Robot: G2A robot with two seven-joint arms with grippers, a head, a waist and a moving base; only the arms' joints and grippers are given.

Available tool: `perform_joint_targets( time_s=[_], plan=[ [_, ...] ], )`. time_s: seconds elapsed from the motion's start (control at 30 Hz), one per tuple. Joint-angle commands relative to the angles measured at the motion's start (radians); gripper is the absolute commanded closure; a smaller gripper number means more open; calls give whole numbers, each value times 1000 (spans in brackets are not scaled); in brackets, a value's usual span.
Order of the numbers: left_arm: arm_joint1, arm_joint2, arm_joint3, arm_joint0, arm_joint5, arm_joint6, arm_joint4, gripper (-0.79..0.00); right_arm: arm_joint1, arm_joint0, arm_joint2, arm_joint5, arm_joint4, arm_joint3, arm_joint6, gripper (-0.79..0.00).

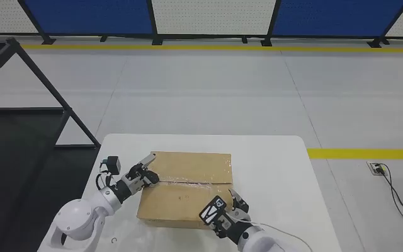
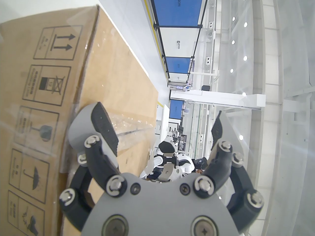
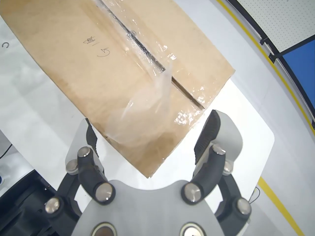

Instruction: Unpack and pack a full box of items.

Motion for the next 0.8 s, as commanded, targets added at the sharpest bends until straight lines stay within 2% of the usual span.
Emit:
perform_joint_targets(
  time_s=[0.0,0.2,0.4,0.63,0.67,0.7,0.77],
  plan=[
    [1,0,0,-1,-2,-2,-1,-785,-7,7,-7,19,-19,0,5,-785],
    [2,2,0,-2,-6,-3,-7,-785,-23,-1,1,116,-73,-1,22,-785],
    [4,0,1,0,-10,-3,-12,-785,-39,5,8,147,-119,-2,57,-785],
    [7,1,3,1,-10,0,-13,-785,-48,0,60,58,24,-20,53,-785],
    [7,2,4,0,-10,1,-14,-785,-48,-3,66,52,31,-23,51,-677],
    [7,2,4,0,-12,2,-14,-785,-49,-7,71,47,33,-25,51,-376],
    [7,4,5,-2,-13,1,-13,-785,-50,-14,77,41,33,-31,48,-34]
  ],
)
